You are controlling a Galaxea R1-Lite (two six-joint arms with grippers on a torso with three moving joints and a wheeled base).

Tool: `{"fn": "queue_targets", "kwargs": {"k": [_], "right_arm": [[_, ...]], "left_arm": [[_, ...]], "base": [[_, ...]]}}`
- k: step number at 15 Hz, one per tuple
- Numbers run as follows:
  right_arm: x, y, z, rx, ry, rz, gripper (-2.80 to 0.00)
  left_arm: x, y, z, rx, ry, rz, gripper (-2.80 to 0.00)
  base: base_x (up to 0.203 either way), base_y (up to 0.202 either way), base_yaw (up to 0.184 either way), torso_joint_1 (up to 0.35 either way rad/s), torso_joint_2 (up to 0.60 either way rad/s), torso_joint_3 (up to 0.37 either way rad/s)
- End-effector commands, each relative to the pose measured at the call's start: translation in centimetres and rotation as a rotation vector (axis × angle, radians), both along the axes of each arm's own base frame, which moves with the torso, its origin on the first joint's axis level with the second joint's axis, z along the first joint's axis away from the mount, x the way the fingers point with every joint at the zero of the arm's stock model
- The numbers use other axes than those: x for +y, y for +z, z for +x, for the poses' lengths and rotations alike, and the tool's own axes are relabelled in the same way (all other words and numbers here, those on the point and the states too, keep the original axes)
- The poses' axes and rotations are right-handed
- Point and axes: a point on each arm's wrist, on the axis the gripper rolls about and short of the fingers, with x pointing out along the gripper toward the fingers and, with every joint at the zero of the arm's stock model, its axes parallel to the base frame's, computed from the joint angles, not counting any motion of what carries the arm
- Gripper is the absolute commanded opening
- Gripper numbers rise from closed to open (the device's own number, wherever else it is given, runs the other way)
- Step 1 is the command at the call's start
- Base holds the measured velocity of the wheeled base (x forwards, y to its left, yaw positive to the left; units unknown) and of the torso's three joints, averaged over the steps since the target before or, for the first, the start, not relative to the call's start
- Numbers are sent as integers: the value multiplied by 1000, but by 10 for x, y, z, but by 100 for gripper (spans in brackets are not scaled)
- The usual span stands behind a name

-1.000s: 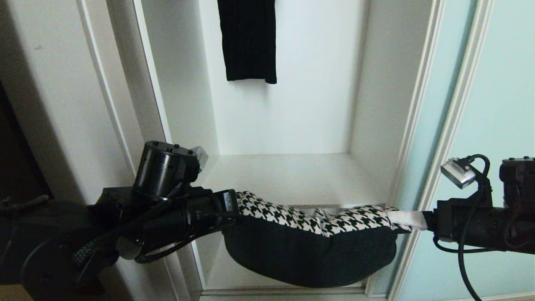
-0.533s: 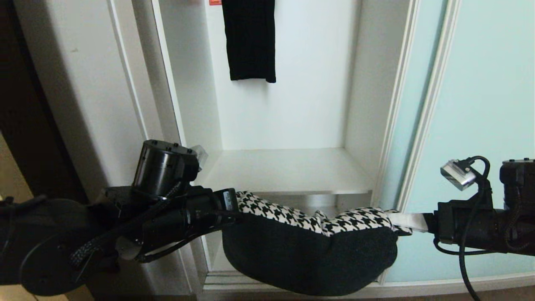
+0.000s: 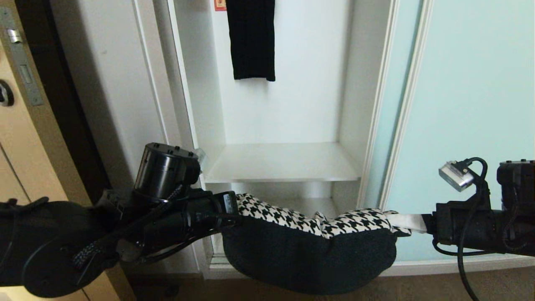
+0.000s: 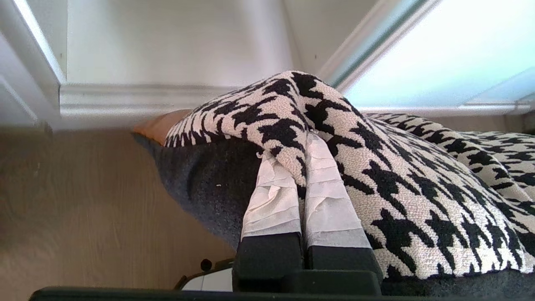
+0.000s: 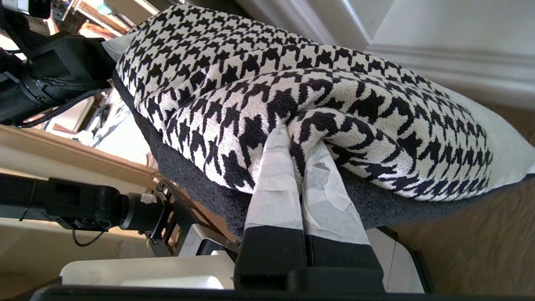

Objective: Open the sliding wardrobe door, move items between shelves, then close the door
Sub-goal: Place the pillow on the lower shelf

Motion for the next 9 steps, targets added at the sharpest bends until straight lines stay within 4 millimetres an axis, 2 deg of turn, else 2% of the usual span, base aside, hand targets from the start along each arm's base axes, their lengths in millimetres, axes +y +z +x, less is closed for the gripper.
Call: {"fn": "queue_targets", "kwargs": {"k": [1, 3, 9], "right_arm": [[0, -1, 1, 7, 3, 4, -280], [0, -2, 1, 7, 4, 3, -280], [0, -2, 2, 2, 3, 4, -280]], "left_arm": [[-1, 0, 1, -7, 3, -7, -280], [-1, -2, 3, -13, 15, -5, -280], [-3, -9, 6, -4, 27, 9, -280]], "base": [[-193, 0, 0, 0, 0, 0], [-114, 0, 0, -1, -2, 5], [0, 0, 0, 0, 0, 0]]}}
